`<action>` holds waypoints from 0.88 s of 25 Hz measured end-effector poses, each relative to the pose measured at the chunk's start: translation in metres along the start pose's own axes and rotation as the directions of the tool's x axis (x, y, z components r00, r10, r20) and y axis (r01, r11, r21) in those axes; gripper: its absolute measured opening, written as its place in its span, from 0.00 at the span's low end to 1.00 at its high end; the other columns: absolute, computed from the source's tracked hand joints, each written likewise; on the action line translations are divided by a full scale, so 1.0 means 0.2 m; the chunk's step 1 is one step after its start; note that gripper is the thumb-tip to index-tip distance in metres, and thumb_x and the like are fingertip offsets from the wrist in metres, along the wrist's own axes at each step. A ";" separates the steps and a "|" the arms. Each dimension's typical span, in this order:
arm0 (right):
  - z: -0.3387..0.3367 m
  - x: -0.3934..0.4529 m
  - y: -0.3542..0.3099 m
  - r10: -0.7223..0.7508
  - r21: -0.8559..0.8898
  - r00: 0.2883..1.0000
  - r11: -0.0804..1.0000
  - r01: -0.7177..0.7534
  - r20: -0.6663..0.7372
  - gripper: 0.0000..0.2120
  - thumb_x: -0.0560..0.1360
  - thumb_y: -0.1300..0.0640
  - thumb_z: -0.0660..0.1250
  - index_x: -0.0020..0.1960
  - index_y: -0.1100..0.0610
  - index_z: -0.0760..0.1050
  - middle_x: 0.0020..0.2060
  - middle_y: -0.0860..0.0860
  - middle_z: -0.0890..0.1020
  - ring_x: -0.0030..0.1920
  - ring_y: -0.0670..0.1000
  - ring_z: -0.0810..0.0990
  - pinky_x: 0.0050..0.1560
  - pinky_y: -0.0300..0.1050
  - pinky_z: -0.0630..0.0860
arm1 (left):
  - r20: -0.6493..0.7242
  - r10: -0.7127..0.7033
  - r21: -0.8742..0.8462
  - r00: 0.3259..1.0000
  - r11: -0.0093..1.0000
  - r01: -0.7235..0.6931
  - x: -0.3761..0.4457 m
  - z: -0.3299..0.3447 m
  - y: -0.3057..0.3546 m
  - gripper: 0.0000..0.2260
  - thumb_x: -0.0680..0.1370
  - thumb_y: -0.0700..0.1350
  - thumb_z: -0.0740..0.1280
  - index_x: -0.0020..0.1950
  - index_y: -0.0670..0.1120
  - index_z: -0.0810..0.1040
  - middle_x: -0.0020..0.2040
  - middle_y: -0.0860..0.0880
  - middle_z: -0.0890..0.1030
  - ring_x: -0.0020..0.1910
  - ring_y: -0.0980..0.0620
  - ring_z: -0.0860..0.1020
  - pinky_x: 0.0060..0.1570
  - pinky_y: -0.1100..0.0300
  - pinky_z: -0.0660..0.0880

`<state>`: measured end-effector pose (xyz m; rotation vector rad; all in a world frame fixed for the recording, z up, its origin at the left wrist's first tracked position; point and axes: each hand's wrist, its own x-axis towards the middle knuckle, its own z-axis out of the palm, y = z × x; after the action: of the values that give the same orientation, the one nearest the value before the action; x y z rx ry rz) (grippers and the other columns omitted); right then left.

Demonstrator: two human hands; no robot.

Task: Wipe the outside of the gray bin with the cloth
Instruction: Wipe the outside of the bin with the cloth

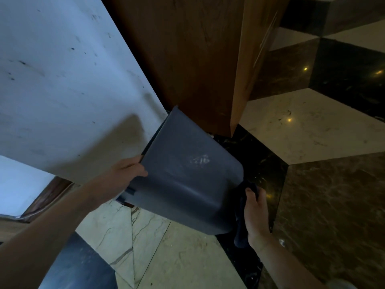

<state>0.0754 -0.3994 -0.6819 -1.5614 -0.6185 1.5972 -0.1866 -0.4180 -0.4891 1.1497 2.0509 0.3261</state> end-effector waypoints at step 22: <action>0.41 0.16 -0.24 -0.415 -0.496 0.910 0.792 0.356 -0.011 0.13 0.82 0.49 0.56 0.64 0.48 0.71 0.63 0.52 0.73 0.64 0.57 0.68 0.63 0.57 0.62 | -0.299 0.256 0.142 0.919 0.965 -0.222 -0.09 0.31 0.06 0.14 0.83 0.50 0.50 0.42 0.53 0.69 0.31 0.61 0.76 0.26 0.64 0.73 0.19 0.70 0.69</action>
<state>0.0087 -0.3311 -0.6530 -1.7239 -1.2605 1.0706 -0.1289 -0.4339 -0.5160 1.5006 2.2232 0.5585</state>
